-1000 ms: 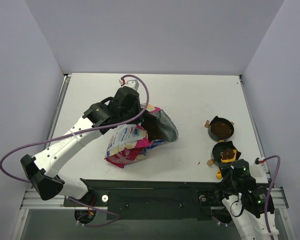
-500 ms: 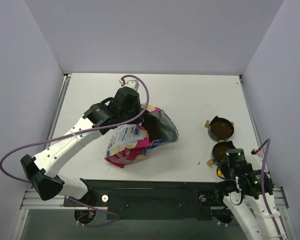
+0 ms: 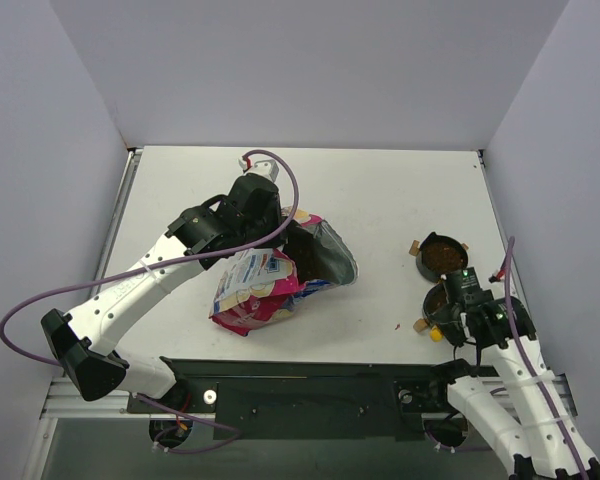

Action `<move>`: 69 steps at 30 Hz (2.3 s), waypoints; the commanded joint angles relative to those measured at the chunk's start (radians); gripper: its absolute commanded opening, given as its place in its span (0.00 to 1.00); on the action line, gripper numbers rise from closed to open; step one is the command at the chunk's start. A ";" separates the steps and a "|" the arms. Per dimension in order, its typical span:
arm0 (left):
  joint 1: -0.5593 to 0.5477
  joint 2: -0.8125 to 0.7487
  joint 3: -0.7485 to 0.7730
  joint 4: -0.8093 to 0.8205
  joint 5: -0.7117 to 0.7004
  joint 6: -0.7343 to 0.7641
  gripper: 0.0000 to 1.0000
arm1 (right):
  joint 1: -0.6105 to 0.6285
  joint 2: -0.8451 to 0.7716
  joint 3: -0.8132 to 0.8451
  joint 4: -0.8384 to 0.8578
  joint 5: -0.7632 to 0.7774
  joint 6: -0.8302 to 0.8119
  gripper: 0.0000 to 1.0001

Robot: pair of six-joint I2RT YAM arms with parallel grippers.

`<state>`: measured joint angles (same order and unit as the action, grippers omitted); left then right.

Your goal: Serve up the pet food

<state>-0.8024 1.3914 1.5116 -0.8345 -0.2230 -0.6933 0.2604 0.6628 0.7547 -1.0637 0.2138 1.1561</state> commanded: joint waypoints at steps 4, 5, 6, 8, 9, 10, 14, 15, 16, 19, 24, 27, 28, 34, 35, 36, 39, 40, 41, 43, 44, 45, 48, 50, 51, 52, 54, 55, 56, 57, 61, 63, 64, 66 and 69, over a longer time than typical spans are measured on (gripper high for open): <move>0.011 -0.019 0.048 0.121 0.007 0.014 0.00 | -0.006 0.132 0.109 -0.149 0.016 -0.084 0.00; 0.009 -0.020 0.050 0.121 0.008 0.014 0.00 | -0.006 0.136 0.138 -0.185 0.030 -0.087 0.00; 0.011 -0.017 0.052 0.121 0.008 0.014 0.00 | -0.004 0.144 0.153 -0.194 0.051 -0.105 0.00; 0.009 -0.019 0.050 0.124 0.010 0.012 0.00 | -0.006 0.139 0.190 -0.235 0.088 -0.122 0.00; 0.011 -0.019 0.050 0.126 0.010 0.011 0.00 | -0.006 0.138 0.205 -0.236 0.094 -0.128 0.00; 0.011 -0.017 0.048 0.127 0.011 0.009 0.00 | -0.006 0.138 0.212 -0.242 0.093 -0.142 0.00; 0.009 -0.014 0.050 0.133 0.016 0.005 0.00 | -0.006 0.150 0.210 -0.233 0.049 -0.154 0.00; 0.009 -0.009 0.052 0.135 0.017 0.005 0.00 | -0.006 0.149 0.212 -0.228 0.042 -0.160 0.00; 0.009 -0.008 0.058 0.135 0.020 0.003 0.00 | -0.006 0.149 0.213 -0.219 0.036 -0.165 0.00; 0.009 0.000 0.070 0.132 0.025 0.000 0.00 | -0.007 0.158 0.233 -0.211 0.035 -0.183 0.00; 0.011 0.006 0.079 0.126 0.028 -0.009 0.00 | -0.007 0.149 0.247 -0.212 0.041 -0.188 0.00; 0.011 0.003 0.084 0.120 0.017 -0.012 0.00 | -0.006 0.121 0.252 -0.203 0.030 -0.217 0.00; 0.011 0.003 0.084 0.120 0.014 -0.014 0.00 | -0.007 0.116 0.252 -0.197 0.024 -0.231 0.00; 0.017 0.003 0.091 0.104 -0.003 -0.038 0.00 | -0.007 0.098 0.311 -0.177 0.027 -0.350 0.00; 0.020 0.001 0.091 0.104 -0.004 -0.038 0.00 | -0.007 0.090 0.319 -0.145 -0.011 -0.375 0.00; 0.020 0.001 0.091 0.106 -0.004 -0.041 0.00 | -0.007 0.084 0.318 -0.116 -0.037 -0.430 0.00; 0.019 -0.005 0.084 0.115 -0.009 -0.048 0.00 | -0.007 0.066 0.229 0.135 -0.326 -0.516 0.00; 0.020 -0.011 0.072 0.121 -0.003 -0.054 0.00 | -0.007 0.073 0.201 0.183 -0.402 -0.527 0.00; 0.022 -0.015 0.067 0.127 0.001 -0.058 0.00 | -0.007 0.096 0.157 0.302 -0.443 -0.524 0.00; 0.028 -0.025 0.058 0.136 0.025 -0.072 0.00 | -0.007 0.129 0.077 0.510 -0.510 -0.486 0.00; 0.031 -0.025 0.056 0.140 0.051 -0.081 0.00 | -0.007 0.145 0.057 0.586 -0.510 -0.464 0.00; 0.035 -0.020 0.059 0.132 0.063 -0.087 0.00 | -0.007 0.184 0.026 0.684 -0.504 -0.460 0.00; 0.043 -0.012 0.085 0.100 0.074 -0.115 0.00 | -0.007 0.343 0.044 0.783 -0.484 -0.490 0.00; 0.045 -0.019 0.082 0.103 0.071 -0.114 0.00 | -0.007 0.423 0.081 0.836 -0.526 -0.530 0.00; 0.046 -0.023 0.078 0.103 0.067 -0.114 0.00 | -0.007 0.445 0.090 0.855 -0.546 -0.545 0.00; 0.046 -0.025 0.065 0.103 0.062 -0.115 0.00 | -0.010 0.499 0.101 0.887 -0.571 -0.553 0.00; 0.055 -0.020 0.056 0.103 0.076 -0.136 0.00 | -0.019 0.599 0.138 0.880 -0.596 -0.584 0.00; 0.061 -0.014 0.058 0.097 0.085 -0.143 0.00 | -0.030 0.635 0.153 0.869 -0.596 -0.590 0.00; 0.062 -0.009 0.064 0.098 0.105 -0.149 0.00 | -0.039 0.682 0.172 0.852 -0.605 -0.587 0.00; 0.062 0.000 0.067 0.100 0.108 -0.149 0.00 | -0.052 0.702 0.173 0.854 -0.620 -0.582 0.00; 0.060 0.026 0.075 0.113 0.126 -0.150 0.00 | -0.091 0.751 0.144 0.875 -0.598 -0.591 0.00; 0.060 0.041 0.088 0.115 0.134 -0.146 0.00 | -0.102 0.768 0.150 0.809 -0.503 -0.605 0.02; 0.060 0.047 0.096 0.109 0.136 -0.143 0.00 | -0.105 0.778 0.152 0.762 -0.472 -0.607 0.06; 0.062 0.064 0.122 0.094 0.136 -0.138 0.00 | -0.124 0.802 0.164 0.696 -0.450 -0.608 0.12; 0.062 0.087 0.128 0.104 0.146 -0.123 0.00 | -0.122 0.830 0.195 0.564 -0.346 -0.636 0.24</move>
<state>-0.7460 1.4582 1.5658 -0.8692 -0.1062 -0.8101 0.1463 1.4448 0.9073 -0.2577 -0.3016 0.5610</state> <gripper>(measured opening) 0.030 0.233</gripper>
